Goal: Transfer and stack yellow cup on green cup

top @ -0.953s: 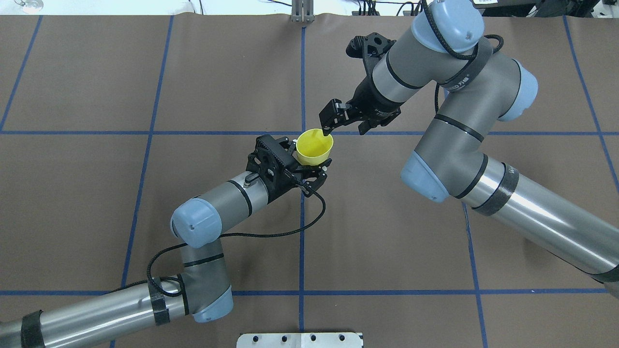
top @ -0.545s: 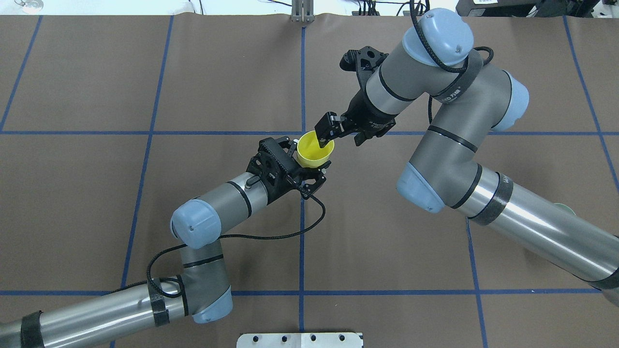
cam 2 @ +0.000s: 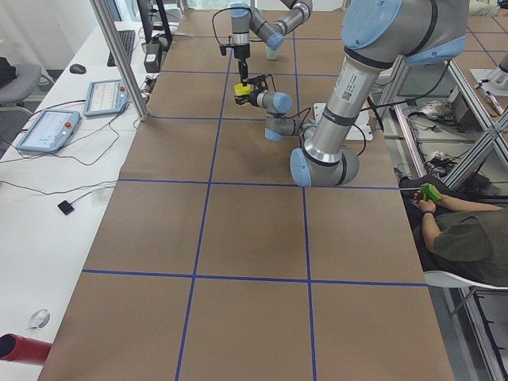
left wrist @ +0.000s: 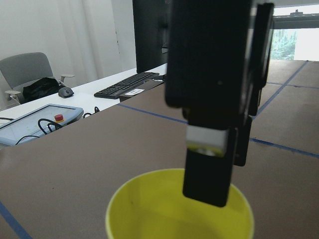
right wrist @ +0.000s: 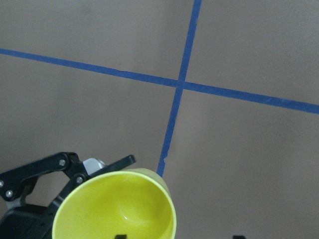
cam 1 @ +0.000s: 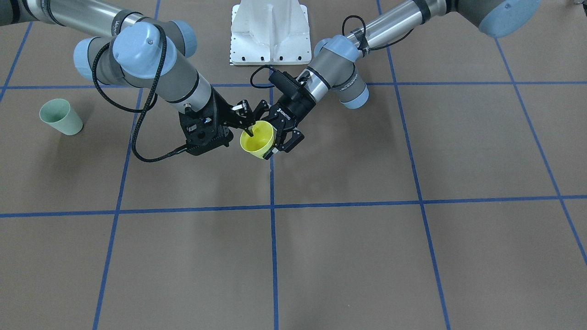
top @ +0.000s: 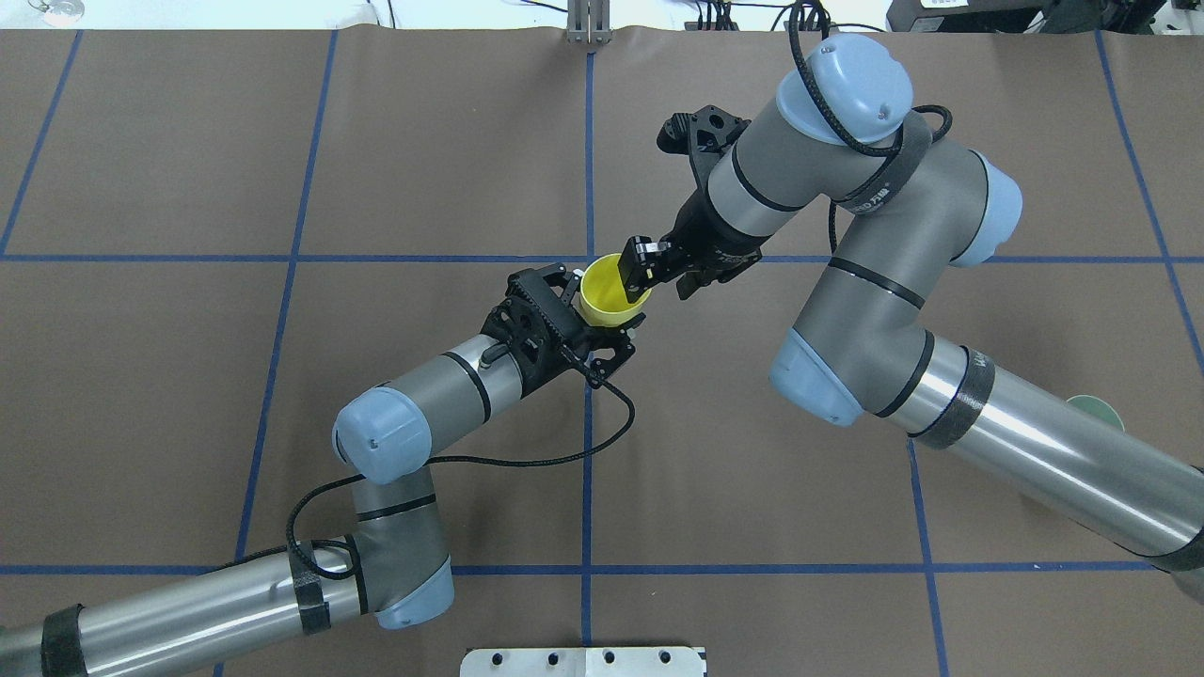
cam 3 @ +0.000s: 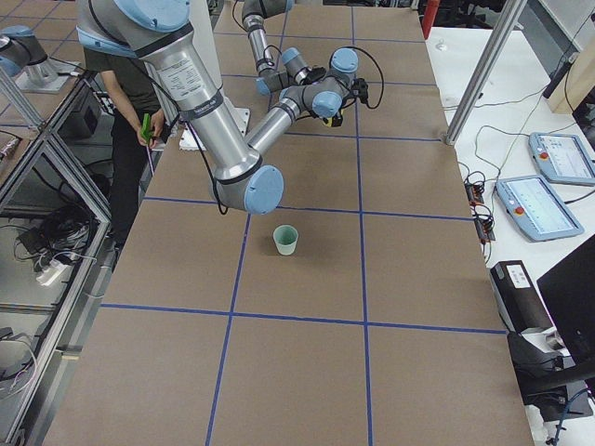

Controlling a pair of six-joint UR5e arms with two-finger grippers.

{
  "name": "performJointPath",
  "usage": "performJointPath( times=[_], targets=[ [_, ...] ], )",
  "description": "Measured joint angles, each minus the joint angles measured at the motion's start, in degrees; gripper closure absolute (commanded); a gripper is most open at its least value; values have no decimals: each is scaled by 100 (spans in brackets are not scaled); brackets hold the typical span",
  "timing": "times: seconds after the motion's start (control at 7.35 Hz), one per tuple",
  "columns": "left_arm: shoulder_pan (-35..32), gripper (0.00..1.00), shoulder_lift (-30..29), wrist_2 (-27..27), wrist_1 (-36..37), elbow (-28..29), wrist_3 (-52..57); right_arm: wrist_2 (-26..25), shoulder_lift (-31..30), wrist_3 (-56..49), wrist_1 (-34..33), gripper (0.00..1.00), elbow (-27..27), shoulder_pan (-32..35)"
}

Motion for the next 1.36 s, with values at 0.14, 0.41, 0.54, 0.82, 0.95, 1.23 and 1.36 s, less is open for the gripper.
performJointPath(
  times=[0.14, 0.41, 0.54, 0.82, 0.95, 1.23, 1.36],
  targets=[
    [3, 75, 0, 2, 0, -3, 1, 3, 3, 0, 3, 51, 2, -5],
    [5, 75, -7, 2, 0, -11, 1, 9, 8, 0, 16, 50, 5, -12],
    [9, 75, -16, 2, 0, -13, -1, 9, 12, 3, 25, 52, 9, -17],
    [8, 75, -26, 8, 0, -15, -6, 10, 17, 5, 34, 91, 17, -21],
    [8, 75, -30, 8, 0, -18, -7, 12, 21, 5, 34, 100, 22, -23],
    [13, 14, -31, 10, -6, -43, -28, 44, 18, 5, 26, 100, 30, -20],
    [17, 1, -21, 61, -15, -90, -47, 109, 17, 5, 29, 100, 41, -14]
  ],
)
